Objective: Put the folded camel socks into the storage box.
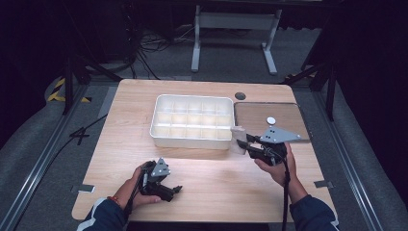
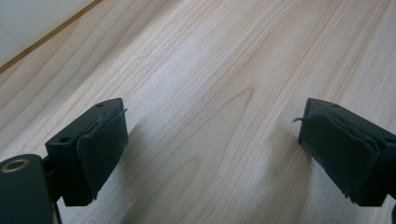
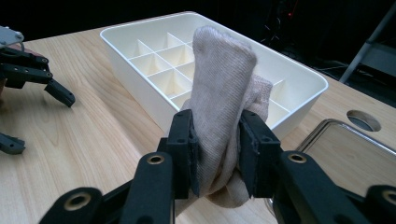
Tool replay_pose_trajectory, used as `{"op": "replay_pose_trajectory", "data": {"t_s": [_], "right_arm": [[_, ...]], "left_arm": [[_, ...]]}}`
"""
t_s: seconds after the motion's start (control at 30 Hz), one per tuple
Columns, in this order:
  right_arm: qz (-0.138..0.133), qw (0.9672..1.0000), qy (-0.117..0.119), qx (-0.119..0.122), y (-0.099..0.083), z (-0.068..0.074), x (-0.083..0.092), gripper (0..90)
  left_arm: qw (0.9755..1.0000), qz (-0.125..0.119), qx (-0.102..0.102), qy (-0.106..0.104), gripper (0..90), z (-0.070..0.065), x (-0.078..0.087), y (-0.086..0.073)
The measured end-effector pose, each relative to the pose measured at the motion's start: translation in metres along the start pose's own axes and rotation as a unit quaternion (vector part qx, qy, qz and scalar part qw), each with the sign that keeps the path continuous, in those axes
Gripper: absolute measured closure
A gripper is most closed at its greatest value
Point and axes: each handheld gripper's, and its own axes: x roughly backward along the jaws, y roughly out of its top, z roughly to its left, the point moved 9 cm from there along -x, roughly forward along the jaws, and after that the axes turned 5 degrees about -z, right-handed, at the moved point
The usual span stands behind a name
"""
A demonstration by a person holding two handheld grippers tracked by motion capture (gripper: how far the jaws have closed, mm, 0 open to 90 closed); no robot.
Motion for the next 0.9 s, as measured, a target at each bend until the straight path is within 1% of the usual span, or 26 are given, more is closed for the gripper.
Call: {"op": "replay_pose_trajectory", "data": {"t_s": [0.07, 0.13, 0.17, 0.3, 0.47, 0.5, 0.53, 0.57, 0.63, 0.73, 0.77, 0.9], "right_arm": [[0.000, 1.0000, 0.000, 0.005, 0.001, -0.001, -0.002, 68.2], [0.000, 1.0000, 0.003, 0.001, 0.003, 0.000, -0.003, 68.2], [-0.001, 1.0000, 0.001, 0.005, 0.005, -0.001, -0.004, 68.2], [-0.004, 1.0000, -0.001, 0.004, 0.008, -0.002, -0.005, 68.2], [-0.005, 0.9999, -0.010, 0.010, 0.016, -0.009, -0.008, 68.2], [-0.006, 0.9999, -0.012, 0.010, 0.019, -0.010, -0.009, 68.2], [-0.008, 0.9997, -0.018, 0.015, 0.024, -0.013, -0.009, 68.2], [-0.008, 0.9997, -0.018, 0.015, 0.024, -0.013, -0.009, 68.2], [-0.009, 0.9996, -0.022, 0.016, 0.031, -0.016, -0.011, 68.1], [-0.008, 0.9995, -0.025, 0.018, 0.034, -0.020, -0.014, 68.0], [-0.007, 0.9996, -0.024, 0.015, 0.035, -0.020, -0.016, 68.0], [-0.002, 0.9995, -0.025, 0.017, 0.037, -0.021, -0.021, 67.9]], "left_arm": [[1.0000, 0.000, 0.001, 0.000, 8.4, 0.000, 0.000, 0.000], [1.0000, 0.001, 0.000, 0.000, 8.3, 0.000, 0.000, 0.000], [1.0000, -0.001, 0.001, 0.001, 8.2, 0.000, 0.000, 0.000], [1.0000, 0.002, 0.003, 0.001, 7.1, 0.000, -0.001, 0.000], [1.0000, 0.002, 0.003, 0.000, 6.3, -0.001, -0.002, 0.001], [1.0000, 0.001, 0.003, 0.000, 6.2, -0.001, -0.002, 0.001], [1.0000, 0.001, 0.003, 0.000, 6.1, -0.001, -0.002, 0.001], [1.0000, 0.001, 0.002, 0.000, 6.1, -0.001, -0.002, 0.001], [1.0000, 0.000, 0.004, 0.000, 6.1, -0.001, -0.003, 0.002], [1.0000, 0.000, 0.004, 0.000, 6.1, -0.001, -0.003, 0.002], [1.0000, 0.000, 0.004, 0.000, 6.1, -0.001, -0.003, 0.002], [1.0000, 0.002, 0.006, 0.001, 5.9, -0.001, -0.003, 0.001]]}}
